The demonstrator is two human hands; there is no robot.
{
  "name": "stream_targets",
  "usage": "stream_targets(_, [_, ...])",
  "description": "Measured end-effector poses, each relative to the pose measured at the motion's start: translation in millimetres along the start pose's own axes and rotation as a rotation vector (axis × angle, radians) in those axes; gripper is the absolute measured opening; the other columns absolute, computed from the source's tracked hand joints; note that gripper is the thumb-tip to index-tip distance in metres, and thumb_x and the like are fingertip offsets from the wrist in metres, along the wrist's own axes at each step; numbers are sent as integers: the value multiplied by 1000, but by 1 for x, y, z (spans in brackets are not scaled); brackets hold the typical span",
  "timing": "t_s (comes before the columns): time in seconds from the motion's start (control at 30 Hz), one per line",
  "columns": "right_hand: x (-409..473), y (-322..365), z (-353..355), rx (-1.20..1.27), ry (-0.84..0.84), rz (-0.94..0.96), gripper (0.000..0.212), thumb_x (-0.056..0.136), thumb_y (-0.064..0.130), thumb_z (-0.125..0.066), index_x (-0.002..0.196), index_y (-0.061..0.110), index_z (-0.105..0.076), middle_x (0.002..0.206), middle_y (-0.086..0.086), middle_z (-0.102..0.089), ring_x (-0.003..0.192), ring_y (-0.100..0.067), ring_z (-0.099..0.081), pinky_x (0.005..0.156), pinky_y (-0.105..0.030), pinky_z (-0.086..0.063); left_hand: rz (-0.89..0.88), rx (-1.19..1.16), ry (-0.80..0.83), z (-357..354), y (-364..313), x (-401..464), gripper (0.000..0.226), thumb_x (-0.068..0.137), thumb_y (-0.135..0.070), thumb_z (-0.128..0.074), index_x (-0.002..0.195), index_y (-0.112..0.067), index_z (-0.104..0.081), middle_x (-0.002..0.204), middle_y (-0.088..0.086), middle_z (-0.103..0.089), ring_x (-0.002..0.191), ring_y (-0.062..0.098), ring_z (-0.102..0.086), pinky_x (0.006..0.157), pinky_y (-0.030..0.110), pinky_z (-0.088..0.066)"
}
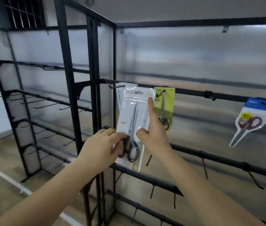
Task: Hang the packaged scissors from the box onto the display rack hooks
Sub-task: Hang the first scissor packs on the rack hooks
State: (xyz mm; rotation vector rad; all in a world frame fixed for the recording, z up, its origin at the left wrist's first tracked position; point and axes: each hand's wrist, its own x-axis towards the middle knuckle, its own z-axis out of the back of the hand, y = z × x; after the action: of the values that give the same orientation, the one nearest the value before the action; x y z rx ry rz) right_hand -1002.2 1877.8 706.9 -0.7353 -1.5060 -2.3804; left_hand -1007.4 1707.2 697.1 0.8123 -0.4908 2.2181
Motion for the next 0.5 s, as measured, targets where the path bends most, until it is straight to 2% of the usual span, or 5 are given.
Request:
stream_targets(0.17, [15,2,-37,62,-41,9,97,80,-11,-50,144,47,-8,132,19,-35,81,21,-53,60,-16,-53,30,57,48,14,41,-4,19,81,-10,-71,99,-13,-72,84,4,-68,76,29,-65,58,37,-54])
stream_targets(0.23, [14,-1,-41,101,-83,25,98,78,-16,-49,140,53,-15,136,21,-29,98,26,-27,77,-22,-51,25,63,55,15,50,-3,17,82,-11,-69,99,-12,-71,89,4,-69,81,29,-65,62,38,-54])
stream_targets(0.3, [10,-8,-38,123,-130,41,98,75,-20,-46,133,55,-21,133,31,-25,104,28,-23,84,-13,-43,9,45,59,12,52,-1,15,85,-13,-65,99,-12,-71,91,5,-69,83,28,-65,64,39,-55])
stream_targets(0.33, [7,-11,-34,121,-155,34,98,73,-22,-45,130,55,-24,130,35,-26,106,32,-30,77,-4,-47,-7,31,61,10,51,1,14,86,-13,-63,97,-11,-72,90,4,-69,82,28,-65,63,39,-55])
stream_targets(0.5, [-17,-21,3,91,-285,-37,98,69,-27,-42,125,53,-29,124,31,-35,98,32,-42,67,2,-41,-93,-54,82,-14,26,17,15,81,-8,-67,96,-10,-72,96,8,-70,88,32,-66,67,40,-54])
